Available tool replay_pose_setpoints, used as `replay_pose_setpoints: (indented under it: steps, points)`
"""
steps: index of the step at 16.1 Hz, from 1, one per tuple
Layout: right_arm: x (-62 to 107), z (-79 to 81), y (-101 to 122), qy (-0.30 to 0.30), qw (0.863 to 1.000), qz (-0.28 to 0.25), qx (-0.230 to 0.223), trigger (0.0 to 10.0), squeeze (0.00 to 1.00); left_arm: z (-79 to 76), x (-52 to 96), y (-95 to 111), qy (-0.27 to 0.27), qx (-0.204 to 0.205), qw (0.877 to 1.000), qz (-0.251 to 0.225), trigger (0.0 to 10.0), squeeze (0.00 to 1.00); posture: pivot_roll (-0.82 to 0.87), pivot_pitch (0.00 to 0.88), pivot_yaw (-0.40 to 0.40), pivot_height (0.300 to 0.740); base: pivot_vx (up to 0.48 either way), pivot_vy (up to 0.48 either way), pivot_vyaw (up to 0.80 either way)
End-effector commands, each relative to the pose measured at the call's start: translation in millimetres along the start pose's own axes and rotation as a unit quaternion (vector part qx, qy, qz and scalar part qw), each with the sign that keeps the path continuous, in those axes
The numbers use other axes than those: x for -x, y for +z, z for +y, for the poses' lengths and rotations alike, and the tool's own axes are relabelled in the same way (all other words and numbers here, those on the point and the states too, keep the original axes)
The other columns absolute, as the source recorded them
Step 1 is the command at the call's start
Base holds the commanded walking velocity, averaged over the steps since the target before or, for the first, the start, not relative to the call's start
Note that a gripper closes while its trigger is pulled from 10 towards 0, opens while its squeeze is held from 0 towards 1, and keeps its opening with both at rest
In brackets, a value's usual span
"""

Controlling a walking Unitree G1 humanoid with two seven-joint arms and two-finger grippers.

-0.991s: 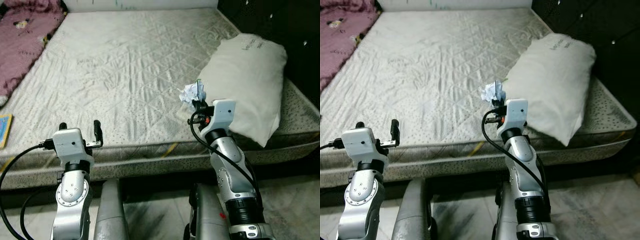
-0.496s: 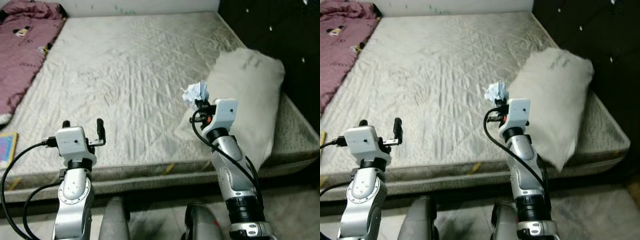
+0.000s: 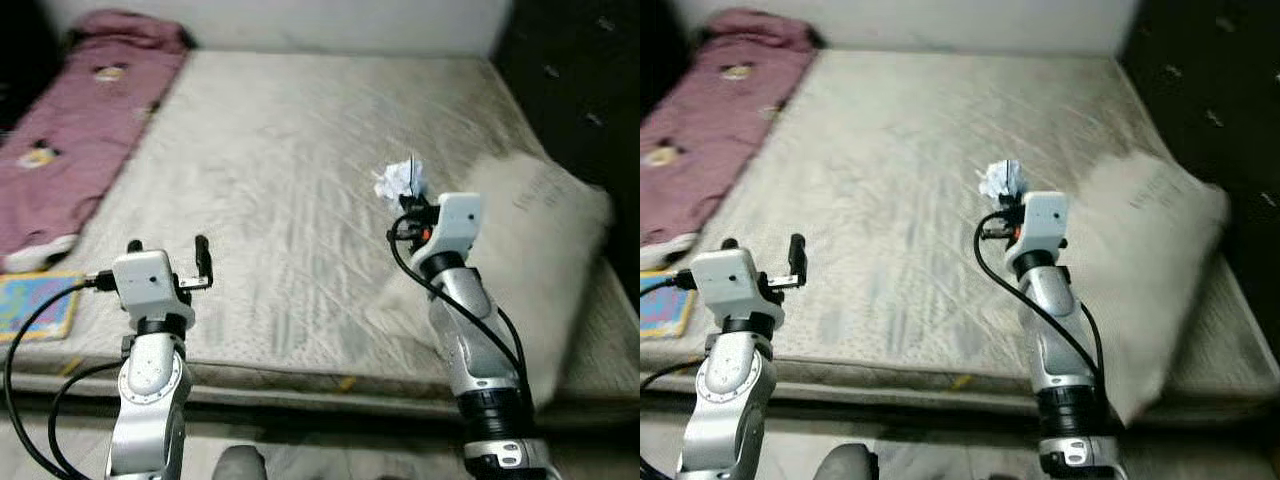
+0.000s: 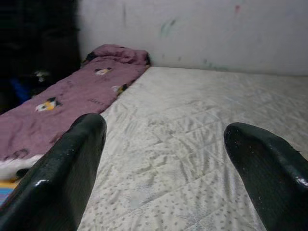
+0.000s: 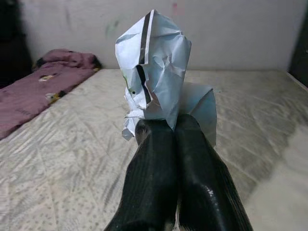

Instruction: Clean up the room

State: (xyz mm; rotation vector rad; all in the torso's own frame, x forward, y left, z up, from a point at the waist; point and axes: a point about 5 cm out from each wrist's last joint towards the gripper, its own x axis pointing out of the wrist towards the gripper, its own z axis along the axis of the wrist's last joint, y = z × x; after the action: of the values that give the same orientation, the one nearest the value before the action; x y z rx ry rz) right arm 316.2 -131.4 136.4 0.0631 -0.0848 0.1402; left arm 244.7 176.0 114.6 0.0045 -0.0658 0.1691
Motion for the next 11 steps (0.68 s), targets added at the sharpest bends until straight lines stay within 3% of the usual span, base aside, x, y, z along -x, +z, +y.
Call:
replay_pose_setpoints:
  steps: [1,4,8,11]
  points:
    - [-0.5,-2.2,-6.9,-0.004,1.000,0.013,0.000,10.0,0.00,3.1,1.5,-9.3,0.005,0.010,1.000,0.028,10.0,0.00,-0.04,0.000,0.012,0.740,0.000,0.000,0.00]
    - [-2.6,-8.2,-7.9,-0.011,1.000,0.015,0.008,10.0,0.00,1.9,0.0,-7.2,0.002,0.001,1.000,0.023,10.0,0.00,-0.04,0.000,0.009,0.740,0.000,0.000,0.00]
    - [-4.1,-1.0,-10.6,-0.005,1.000,0.019,0.008,10.0,0.00,-1.2,-2.2,-3.8,-0.009,0.007,1.000,0.018,10.0,0.00,-0.04,0.000,0.000,0.740,0.000,0.000,0.00]
    - [-4.7,1.9,-13.2,0.001,1.000,0.027,0.006,10.0,0.00,-4.3,-3.4,-4.0,-0.022,0.013,0.999,0.020,10.0,0.00,-0.04,0.000,-0.005,0.740,0.000,0.246,-0.64]
